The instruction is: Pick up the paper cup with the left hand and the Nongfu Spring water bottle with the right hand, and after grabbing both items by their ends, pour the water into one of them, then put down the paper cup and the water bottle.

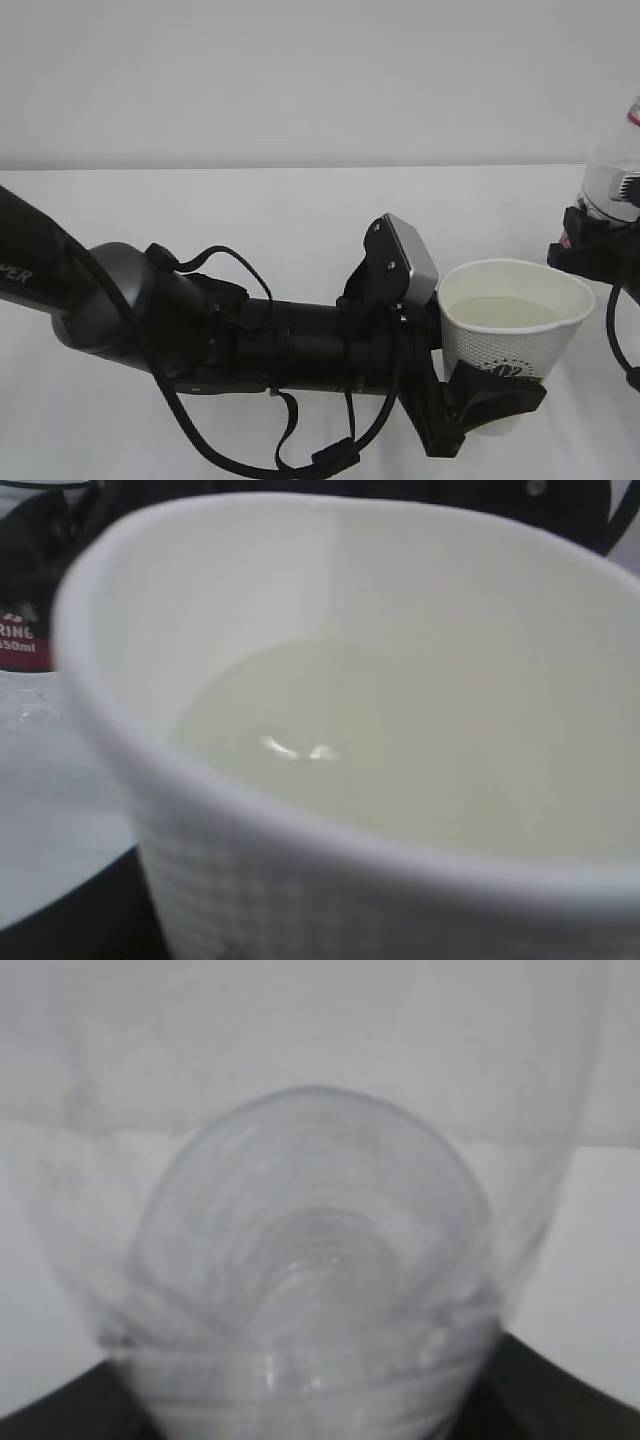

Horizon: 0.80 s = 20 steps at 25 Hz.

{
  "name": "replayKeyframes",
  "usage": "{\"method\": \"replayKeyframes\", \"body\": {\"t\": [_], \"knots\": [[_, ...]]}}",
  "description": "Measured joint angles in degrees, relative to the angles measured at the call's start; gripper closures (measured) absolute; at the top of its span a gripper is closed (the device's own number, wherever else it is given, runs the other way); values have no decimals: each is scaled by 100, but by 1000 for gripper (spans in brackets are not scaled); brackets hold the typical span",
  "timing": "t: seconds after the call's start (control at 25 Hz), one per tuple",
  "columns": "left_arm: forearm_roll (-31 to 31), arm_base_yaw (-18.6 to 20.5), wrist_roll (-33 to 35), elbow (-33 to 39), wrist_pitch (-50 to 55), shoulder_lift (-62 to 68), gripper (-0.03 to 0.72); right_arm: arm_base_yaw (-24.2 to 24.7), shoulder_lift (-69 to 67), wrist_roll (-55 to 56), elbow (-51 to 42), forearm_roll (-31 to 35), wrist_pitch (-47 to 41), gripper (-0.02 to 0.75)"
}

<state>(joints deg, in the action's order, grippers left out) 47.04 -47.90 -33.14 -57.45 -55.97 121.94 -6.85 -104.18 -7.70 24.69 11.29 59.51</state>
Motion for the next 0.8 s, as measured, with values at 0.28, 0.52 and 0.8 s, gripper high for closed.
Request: {"method": "replayKeyframes", "body": {"t": [0.28,0.52,0.8], "knots": [[0,0,0,0,0,0,178,0,-186,10,259,-84,-185,325],[0,0,0,0,0,0,178,0,-347,25,259,-213,-258,325],[0,0,0,0,0,0,178,0,-347,35,259,-238,-443,325]]}}
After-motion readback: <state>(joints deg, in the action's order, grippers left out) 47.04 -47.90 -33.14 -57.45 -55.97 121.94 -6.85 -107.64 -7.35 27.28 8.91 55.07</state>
